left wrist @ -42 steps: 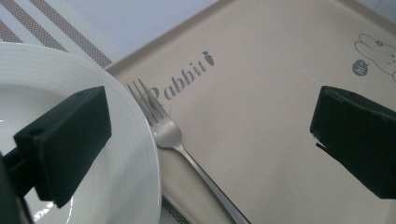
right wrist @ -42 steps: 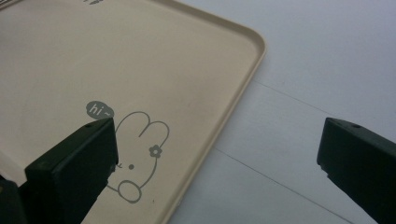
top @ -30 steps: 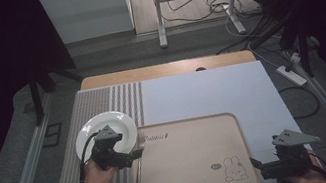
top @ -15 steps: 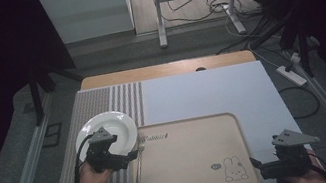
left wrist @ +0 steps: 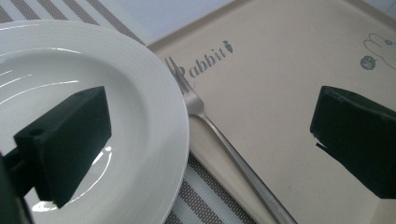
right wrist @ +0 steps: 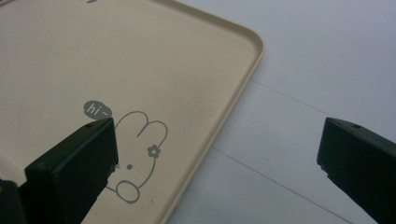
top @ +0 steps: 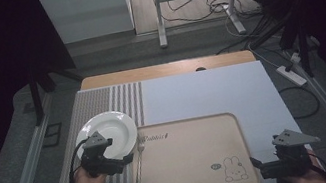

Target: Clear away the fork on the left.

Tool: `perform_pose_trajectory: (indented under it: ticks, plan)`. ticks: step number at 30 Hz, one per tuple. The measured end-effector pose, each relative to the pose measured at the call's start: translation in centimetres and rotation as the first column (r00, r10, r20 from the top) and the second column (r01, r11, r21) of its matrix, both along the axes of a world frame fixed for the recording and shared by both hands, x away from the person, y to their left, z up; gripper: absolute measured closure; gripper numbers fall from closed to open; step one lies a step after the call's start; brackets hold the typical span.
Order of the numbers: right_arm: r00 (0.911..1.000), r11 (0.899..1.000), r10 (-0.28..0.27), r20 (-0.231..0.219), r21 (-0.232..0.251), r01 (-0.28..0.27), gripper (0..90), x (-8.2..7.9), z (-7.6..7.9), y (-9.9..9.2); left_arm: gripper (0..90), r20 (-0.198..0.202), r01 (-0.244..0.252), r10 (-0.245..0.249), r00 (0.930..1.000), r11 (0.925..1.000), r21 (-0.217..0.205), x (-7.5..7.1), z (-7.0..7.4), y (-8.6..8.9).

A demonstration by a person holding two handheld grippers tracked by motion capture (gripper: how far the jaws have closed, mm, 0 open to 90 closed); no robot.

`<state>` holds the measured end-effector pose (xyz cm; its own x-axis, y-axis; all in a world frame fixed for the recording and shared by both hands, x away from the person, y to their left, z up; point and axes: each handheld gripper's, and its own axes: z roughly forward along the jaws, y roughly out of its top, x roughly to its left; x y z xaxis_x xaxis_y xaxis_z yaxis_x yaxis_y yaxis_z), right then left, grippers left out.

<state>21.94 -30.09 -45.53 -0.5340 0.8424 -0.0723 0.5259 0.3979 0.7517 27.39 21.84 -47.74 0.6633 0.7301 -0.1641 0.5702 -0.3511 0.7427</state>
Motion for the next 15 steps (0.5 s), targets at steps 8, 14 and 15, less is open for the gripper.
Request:
perform_pose_trajectory:
  ticks: [8,14,15]
  plan:
    - [1.0,1.0,0.0,0.003,-0.003,0.0,0.0,0.0,0.0,0.0,0.2,0.004,-0.015,0.015,0.9999,0.9999,-0.001,-0.7,-0.1,0.8]
    - [1.0,1.0,-0.004,0.003,-0.008,0.004,0.0,0.0,0.0,0.1,0.2,0.001,-0.025,0.025,0.9997,0.9996,-0.008,-1.0,-0.1,1.2]
    - [1.0,1.0,-0.004,0.004,-0.009,0.004,0.0,0.0,0.0,0.1,0.2,-0.002,-0.033,0.033,0.9995,0.9994,-0.008,-1.2,-0.2,1.4]
